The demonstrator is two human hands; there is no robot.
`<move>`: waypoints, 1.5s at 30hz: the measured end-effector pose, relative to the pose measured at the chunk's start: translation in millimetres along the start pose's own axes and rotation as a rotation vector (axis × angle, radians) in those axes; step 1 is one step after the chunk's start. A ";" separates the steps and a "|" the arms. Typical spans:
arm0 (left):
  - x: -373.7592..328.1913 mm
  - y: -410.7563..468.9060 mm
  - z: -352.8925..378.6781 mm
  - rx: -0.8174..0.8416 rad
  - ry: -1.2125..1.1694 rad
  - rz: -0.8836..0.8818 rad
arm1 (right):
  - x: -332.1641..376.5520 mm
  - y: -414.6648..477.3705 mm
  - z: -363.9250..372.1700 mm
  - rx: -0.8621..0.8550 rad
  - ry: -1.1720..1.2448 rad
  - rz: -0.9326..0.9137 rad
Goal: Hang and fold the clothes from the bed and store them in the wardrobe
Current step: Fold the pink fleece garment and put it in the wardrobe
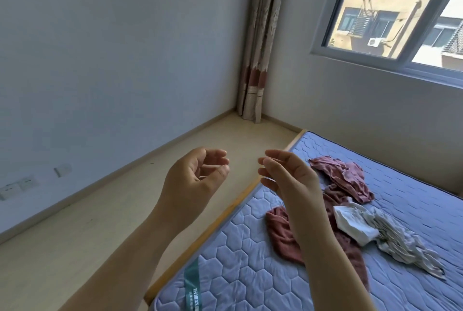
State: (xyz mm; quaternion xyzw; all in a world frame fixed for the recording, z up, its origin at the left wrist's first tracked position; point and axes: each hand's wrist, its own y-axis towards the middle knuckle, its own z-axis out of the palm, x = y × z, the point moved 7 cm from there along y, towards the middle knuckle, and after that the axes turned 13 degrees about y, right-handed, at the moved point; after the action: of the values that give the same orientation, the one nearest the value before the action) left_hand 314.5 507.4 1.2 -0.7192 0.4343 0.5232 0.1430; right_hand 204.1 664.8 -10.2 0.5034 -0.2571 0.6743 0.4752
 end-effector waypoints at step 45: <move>219.6 436.3 -106.1 0.508 -0.030 0.186 | -202.3 296.2 228.3 -0.544 -0.036 -0.067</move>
State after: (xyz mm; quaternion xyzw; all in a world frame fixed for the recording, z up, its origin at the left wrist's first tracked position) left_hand 59.9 79.2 -39.1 -0.6094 0.6136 0.4189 0.2769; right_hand 45.2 275.9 -75.4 0.3774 -0.4203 0.5554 0.6103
